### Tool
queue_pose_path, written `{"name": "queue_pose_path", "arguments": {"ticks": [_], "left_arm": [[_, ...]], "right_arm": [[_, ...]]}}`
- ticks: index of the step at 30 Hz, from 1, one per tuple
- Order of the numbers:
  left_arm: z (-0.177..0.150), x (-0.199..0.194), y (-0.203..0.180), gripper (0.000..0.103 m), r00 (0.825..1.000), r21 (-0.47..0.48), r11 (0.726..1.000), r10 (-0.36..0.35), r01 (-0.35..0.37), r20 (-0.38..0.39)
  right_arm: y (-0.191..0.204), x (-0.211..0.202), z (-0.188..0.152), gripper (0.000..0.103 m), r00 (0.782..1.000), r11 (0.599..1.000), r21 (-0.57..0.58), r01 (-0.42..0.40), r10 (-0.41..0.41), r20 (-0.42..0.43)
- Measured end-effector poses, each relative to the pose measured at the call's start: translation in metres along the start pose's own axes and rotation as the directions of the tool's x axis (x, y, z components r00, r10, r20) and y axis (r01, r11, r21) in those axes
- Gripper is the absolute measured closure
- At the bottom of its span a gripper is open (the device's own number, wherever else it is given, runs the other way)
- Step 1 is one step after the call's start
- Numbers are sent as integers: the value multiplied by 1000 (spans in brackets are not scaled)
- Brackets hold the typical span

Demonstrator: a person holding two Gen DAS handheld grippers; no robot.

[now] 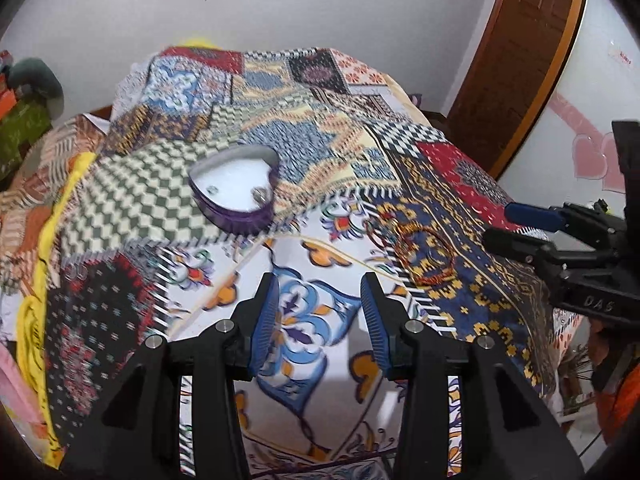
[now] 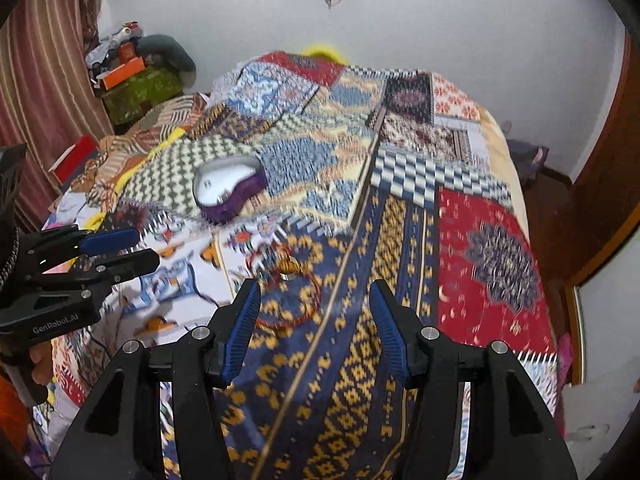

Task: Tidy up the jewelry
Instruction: 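Grasp the red beaded bracelet with the left tool while the right tool grasps a silver hoop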

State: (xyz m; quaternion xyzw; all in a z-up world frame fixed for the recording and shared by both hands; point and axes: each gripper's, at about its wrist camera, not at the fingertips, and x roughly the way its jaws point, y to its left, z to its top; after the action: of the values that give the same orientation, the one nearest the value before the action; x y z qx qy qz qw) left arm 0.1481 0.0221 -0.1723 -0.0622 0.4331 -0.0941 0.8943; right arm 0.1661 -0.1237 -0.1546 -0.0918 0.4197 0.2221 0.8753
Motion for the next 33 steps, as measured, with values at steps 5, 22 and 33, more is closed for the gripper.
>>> {"name": "queue_pose_path", "arguments": {"ticks": [5, 22, 33], "left_arm": [[0, 12, -14, 61, 1000, 14, 1000, -23, 23, -1], [8, 60, -56, 96, 995, 62, 995, -69, 74, -77], [15, 33, -54, 102, 999, 78, 997, -24, 22, 35]], "right_arm": [[-13, 9, -17, 51, 999, 999, 22, 23, -22, -29], [-34, 5, -25, 50, 1000, 997, 79, -1, 3, -14], [-34, 8, -23, 50, 1000, 995, 92, -27, 29, -11]]}}
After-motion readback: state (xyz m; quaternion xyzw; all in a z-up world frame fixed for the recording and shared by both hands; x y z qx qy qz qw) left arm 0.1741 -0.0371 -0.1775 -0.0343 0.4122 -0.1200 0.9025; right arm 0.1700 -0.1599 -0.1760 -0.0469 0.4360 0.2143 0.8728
